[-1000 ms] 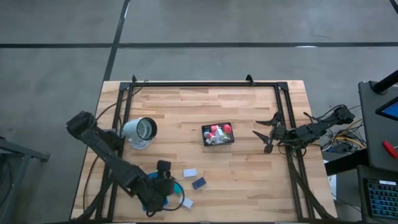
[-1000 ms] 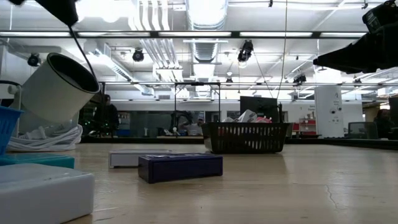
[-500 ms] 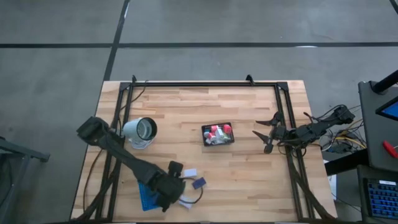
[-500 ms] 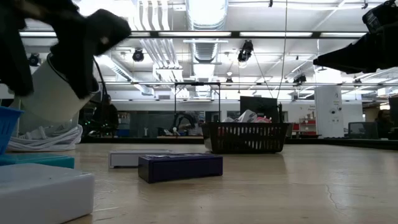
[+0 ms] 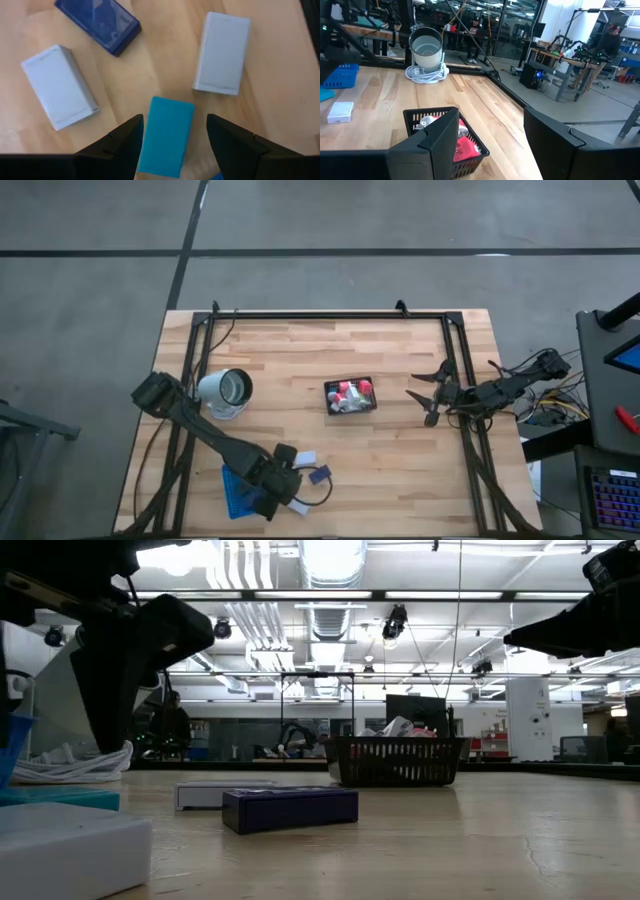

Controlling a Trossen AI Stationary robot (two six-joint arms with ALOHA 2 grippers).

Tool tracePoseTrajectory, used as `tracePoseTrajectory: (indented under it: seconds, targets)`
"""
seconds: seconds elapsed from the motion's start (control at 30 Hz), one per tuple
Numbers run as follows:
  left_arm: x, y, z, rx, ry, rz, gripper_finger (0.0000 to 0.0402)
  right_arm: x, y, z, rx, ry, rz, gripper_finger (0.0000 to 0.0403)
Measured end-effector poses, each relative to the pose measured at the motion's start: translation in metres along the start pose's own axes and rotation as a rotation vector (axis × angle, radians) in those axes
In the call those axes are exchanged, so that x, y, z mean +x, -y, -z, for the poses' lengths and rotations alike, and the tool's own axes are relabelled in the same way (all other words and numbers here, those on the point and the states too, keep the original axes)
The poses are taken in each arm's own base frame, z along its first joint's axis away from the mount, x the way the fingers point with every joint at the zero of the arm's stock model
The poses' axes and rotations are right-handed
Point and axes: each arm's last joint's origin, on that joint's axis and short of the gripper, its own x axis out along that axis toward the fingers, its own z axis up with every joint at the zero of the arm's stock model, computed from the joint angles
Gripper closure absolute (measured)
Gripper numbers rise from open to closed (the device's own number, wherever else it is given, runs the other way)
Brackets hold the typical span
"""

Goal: Pick & Place Office items
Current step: Put the light blue digital timer into the blue bin

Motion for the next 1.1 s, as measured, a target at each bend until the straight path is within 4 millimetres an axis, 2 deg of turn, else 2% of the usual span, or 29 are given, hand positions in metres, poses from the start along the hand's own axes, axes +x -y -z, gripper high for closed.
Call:
tracePoseTrajectory:
  seconds: [1.1]
  targets:
    - [0.0030,0.0005,0.0014,0.044,0.005,0.030,0.0179,0.0000,0.0000,0.0000,0.000,0.000,0.000,0.0186]
